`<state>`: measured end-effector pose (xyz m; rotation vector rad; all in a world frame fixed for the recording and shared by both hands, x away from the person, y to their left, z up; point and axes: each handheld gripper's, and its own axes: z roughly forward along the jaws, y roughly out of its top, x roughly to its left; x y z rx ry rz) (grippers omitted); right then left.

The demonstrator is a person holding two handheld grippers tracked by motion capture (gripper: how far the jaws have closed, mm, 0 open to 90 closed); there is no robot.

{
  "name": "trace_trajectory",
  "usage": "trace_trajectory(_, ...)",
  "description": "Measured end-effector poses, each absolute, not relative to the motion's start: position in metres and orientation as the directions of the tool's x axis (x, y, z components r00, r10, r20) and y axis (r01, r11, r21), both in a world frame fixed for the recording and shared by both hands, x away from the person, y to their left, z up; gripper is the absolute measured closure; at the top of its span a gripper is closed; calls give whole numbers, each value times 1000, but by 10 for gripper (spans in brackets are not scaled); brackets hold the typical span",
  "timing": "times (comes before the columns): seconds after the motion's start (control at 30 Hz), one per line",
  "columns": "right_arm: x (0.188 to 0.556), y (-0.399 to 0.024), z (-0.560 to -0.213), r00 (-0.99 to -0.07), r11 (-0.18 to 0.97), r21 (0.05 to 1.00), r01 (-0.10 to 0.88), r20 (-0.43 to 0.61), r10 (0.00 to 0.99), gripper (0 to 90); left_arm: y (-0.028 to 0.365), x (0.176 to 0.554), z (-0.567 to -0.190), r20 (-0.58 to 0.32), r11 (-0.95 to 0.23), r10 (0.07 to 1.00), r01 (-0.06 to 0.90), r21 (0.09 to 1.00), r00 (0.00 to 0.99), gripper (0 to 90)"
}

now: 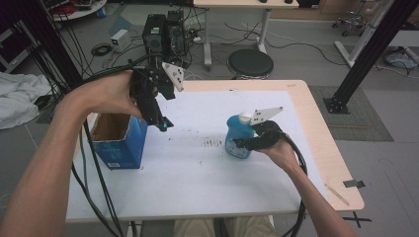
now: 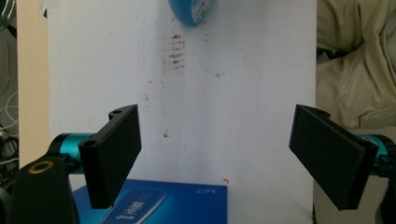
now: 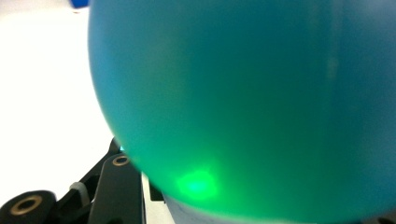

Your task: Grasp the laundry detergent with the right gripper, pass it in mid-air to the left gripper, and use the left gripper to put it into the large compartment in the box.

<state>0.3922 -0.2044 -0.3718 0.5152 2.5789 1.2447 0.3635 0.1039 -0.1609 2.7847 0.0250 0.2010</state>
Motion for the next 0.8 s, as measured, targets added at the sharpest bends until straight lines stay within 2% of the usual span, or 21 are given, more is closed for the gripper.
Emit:
trace_trajectory(0.1,391,-199,-363,-931,579,794,183,-49,362,475,101,364,-160,132,-936,46,-3,352,990,169)
trace_trajectory(0.13,389,-192,-352,-949,579,802,147,-50,310,475,97,364,-160,126,-933,62,13,360,990,170)
trace_trajectory(0.17,389,-192,-352,-949,579,802,147,-50,310,475,97,364,-160,126,-933,62,13,360,990,169)
trace_trajectory(0.27,385,-179,-338,-975,587,804,95,-44,219,474,90,365,-161,115,-930,80,33,367,990,170)
trace_trajectory(0.3,383,-170,-331,-986,593,802,67,-36,161,474,84,366,-163,96,-923,94,51,383,991,169)
trace_trajectory(0.4,381,-158,-324,-995,597,802,29,-35,96,473,74,367,-169,73,-914,117,79,398,990,170)
trace_trajectory(0.6,380,-141,-317,-999,603,798,-11,-35,28,472,59,368,-186,38,-910,121,96,404,992,169)
trace_trajectory(0.8,380,-136,-318,-999,608,794,-8,-26,20,471,43,370,-204,13,-904,137,119,411,991,169)
